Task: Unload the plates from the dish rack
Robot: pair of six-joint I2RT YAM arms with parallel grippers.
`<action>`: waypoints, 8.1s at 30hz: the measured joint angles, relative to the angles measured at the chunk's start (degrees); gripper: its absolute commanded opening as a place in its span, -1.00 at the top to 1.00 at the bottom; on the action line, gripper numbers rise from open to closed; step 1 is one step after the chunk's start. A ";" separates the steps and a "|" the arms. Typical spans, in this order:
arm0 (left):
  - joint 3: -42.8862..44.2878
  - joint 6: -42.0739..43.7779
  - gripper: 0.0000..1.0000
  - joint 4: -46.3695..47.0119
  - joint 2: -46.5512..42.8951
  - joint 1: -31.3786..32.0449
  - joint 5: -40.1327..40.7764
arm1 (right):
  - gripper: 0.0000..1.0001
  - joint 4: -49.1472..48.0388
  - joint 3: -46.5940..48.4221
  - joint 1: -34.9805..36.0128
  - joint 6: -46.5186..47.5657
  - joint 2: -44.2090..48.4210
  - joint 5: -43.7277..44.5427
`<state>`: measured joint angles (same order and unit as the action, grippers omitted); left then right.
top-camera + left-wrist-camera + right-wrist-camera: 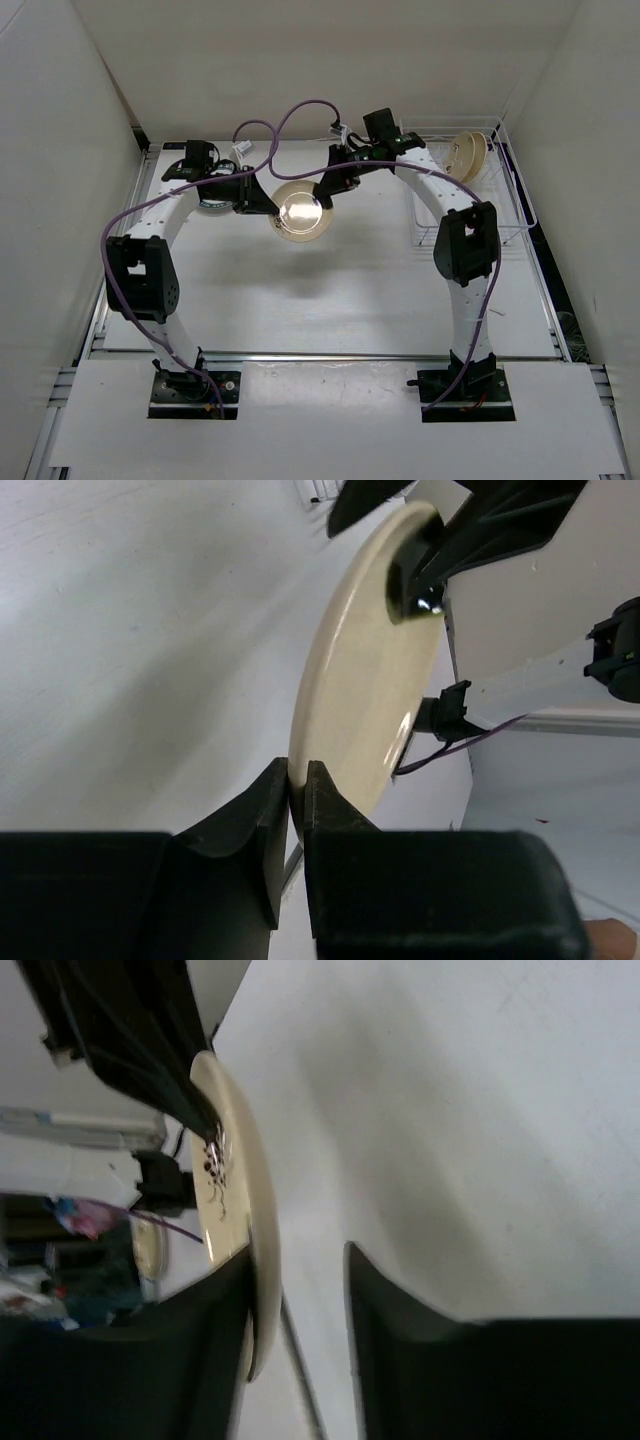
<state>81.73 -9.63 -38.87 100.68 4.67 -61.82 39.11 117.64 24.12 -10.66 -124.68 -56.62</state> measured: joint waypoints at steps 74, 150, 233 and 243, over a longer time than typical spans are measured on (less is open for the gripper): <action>14.86 1.53 -1.00 8.48 -10.54 11.37 31.15 | -0.02 -2.32 2.36 -22.73 15.93 4.63 74.44; 5.81 6.51 -1.00 2.08 -8.96 11.37 28.83 | 1.00 1.88 2.73 -16.92 10.45 12.70 30.49; 21.73 -43.28 0.80 22.49 33.66 3.34 14.60 | -0.43 6.03 -25.27 -16.87 3.74 27.89 -2.67; 23.17 -43.82 0.80 24.35 36.83 3.72 13.94 | -0.43 7.13 -26.38 -16.87 4.98 27.89 -1.92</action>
<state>104.90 -53.45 -14.52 137.51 8.38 -47.88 46.24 91.26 7.25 -5.67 -96.79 -58.54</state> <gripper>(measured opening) 0.237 0.719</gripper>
